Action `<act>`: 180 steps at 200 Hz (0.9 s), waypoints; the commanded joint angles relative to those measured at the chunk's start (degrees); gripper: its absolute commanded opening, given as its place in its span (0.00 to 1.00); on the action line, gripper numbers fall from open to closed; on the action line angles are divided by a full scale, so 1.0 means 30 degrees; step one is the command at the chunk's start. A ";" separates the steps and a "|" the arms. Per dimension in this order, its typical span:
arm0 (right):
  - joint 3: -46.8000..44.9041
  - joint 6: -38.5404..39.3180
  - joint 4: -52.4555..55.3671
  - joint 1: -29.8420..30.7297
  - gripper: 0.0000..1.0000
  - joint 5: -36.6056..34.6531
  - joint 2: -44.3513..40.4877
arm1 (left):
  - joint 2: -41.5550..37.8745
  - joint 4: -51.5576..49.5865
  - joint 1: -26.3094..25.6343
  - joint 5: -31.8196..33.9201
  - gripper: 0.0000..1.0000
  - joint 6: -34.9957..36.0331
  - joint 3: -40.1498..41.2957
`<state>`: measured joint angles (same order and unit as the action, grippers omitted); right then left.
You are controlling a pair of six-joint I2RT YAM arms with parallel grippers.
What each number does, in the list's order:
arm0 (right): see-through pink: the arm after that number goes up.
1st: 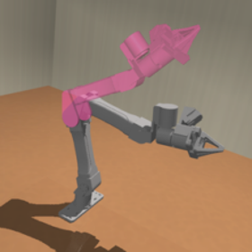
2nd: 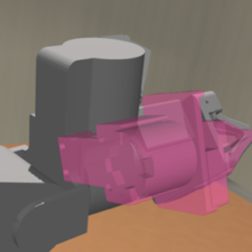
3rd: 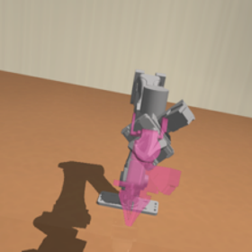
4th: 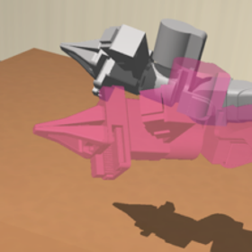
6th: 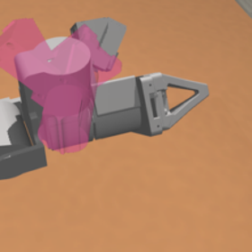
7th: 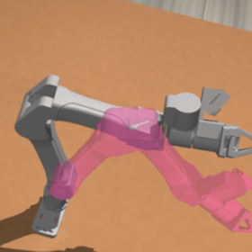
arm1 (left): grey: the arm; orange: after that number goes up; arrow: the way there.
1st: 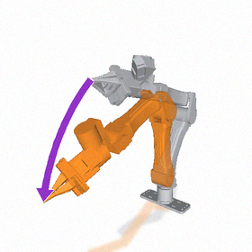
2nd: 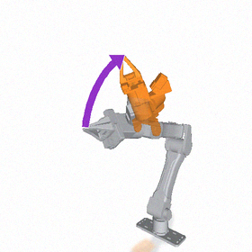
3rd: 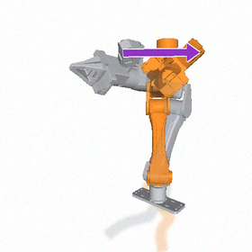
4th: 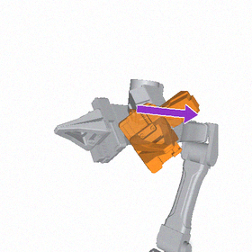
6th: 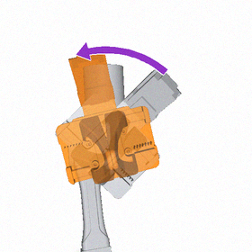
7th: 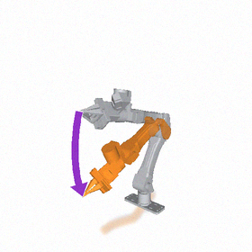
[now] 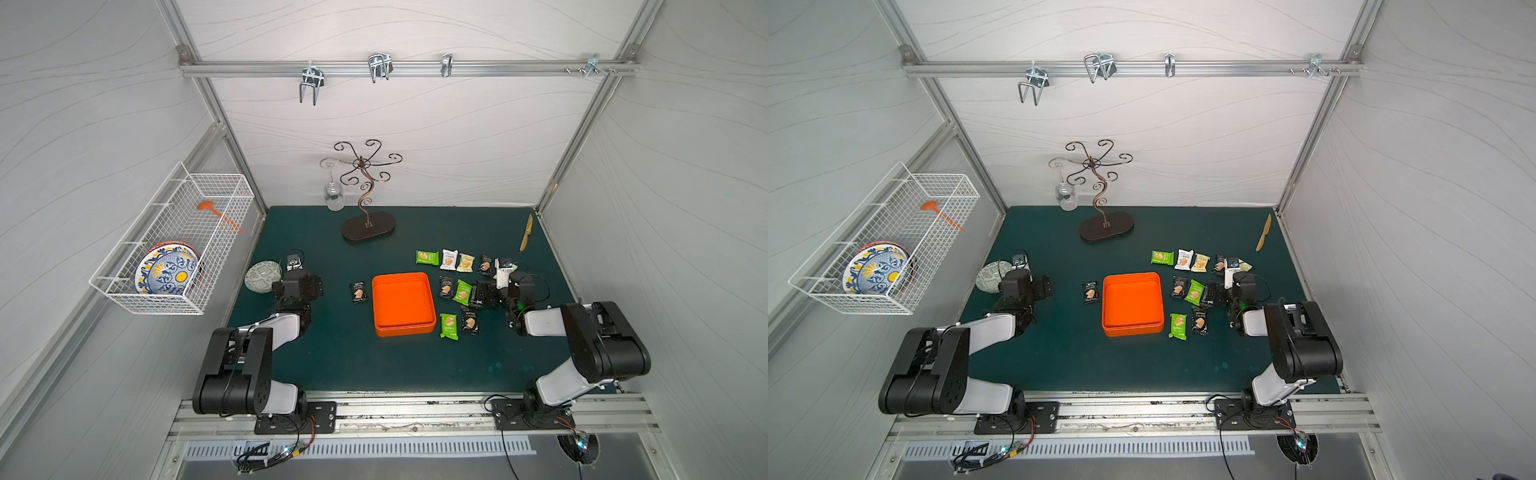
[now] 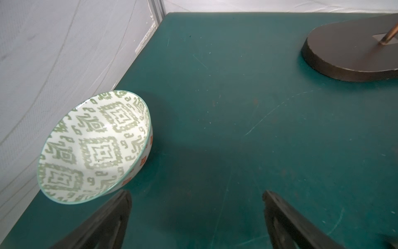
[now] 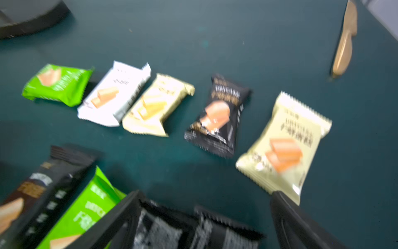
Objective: Take the cookies out of the storage box
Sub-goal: Reset both arms
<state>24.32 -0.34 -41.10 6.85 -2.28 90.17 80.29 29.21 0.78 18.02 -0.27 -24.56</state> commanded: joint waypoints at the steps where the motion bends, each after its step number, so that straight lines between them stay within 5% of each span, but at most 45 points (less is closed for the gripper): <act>1: 0.0624 0.0252 -0.0939 -0.0677 0.99 0.0635 -0.0068 | -0.1070 0.2604 0.0093 -0.1004 0.99 -0.0068 0.0582; 23: 0.0598 0.0245 -0.0923 -0.0730 0.99 0.0730 -0.0072 | -0.1056 0.4787 0.0093 -0.1250 0.99 -0.1281 0.1230; 51: 0.0574 0.0249 -0.0945 -0.0716 0.99 0.0717 -0.0095 | -0.0225 0.3379 0.0098 -0.1776 0.99 -0.1452 -0.0009; 86: 0.0544 0.0230 -0.1005 -0.0718 0.99 0.0732 -0.0103 | 0.3418 0.9946 -0.0369 -0.1348 1.00 -0.0546 0.1400; 97: 0.0565 0.0234 -0.1001 -0.0719 0.99 0.0735 -0.0111 | 0.2678 0.6525 -0.1193 -0.1073 1.00 -0.0124 0.0470; 180: 0.0661 0.0217 -0.0819 -0.0855 0.99 0.1036 -0.0023 | 0.2888 0.6869 -0.0726 -0.1704 1.00 -0.0380 0.0401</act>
<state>25.93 -0.10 -43.07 4.51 0.21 90.17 89.43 47.42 -1.54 13.41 -1.87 -21.65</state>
